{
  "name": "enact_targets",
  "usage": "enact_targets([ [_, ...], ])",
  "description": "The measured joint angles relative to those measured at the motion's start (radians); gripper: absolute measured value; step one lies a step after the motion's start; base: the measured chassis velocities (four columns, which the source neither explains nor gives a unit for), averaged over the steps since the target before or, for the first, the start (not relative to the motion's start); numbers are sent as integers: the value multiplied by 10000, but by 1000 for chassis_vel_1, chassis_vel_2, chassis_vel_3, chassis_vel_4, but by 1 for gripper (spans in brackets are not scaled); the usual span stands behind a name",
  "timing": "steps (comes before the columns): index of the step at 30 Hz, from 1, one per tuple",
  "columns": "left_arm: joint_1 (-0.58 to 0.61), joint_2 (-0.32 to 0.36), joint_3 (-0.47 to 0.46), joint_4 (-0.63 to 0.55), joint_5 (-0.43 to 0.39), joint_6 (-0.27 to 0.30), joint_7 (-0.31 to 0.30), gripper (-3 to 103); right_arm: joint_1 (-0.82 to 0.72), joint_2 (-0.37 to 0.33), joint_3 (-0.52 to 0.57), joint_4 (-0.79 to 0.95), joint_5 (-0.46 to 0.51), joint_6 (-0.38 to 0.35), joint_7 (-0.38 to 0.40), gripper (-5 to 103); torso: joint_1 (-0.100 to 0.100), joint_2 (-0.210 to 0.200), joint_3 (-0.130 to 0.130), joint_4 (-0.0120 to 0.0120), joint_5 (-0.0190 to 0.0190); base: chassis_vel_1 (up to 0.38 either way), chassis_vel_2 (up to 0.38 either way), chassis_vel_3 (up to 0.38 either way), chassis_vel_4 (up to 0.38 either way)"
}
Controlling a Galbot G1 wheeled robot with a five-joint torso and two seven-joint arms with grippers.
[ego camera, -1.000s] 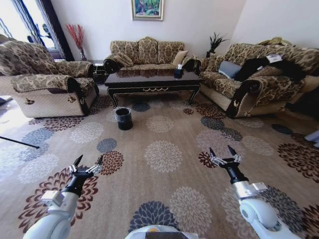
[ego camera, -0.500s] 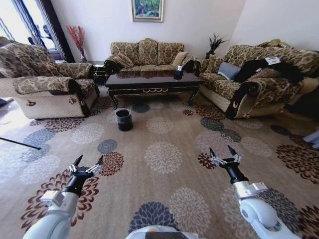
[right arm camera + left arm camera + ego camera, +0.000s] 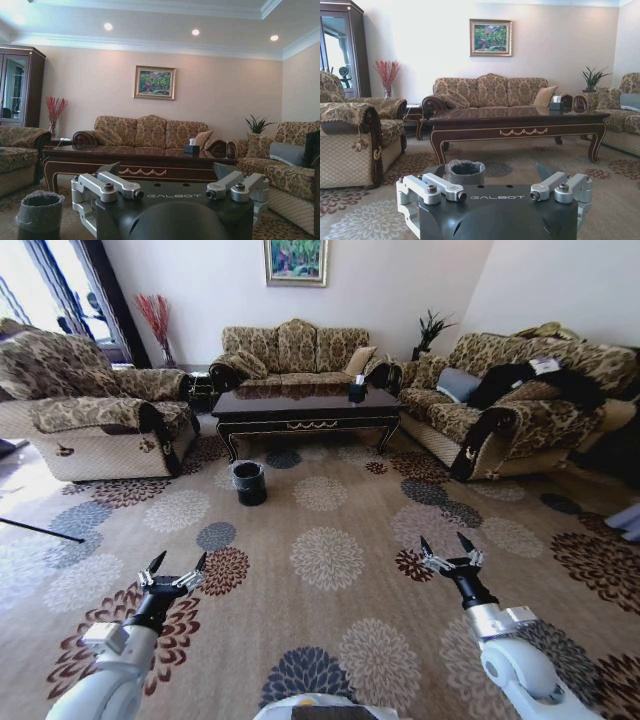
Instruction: Move to the front of the table and pick up the trash from the floor, then place it into the trash bin.
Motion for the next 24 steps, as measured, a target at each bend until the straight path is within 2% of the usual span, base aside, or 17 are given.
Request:
enact_targets([
  [24, 0, 0, 0, 0, 0, 0, 0, 100, 1, 0, 0, 0, 0, 0, 0, 100, 375, 943, 572, 0, 0, 0, 0, 0, 0],
])
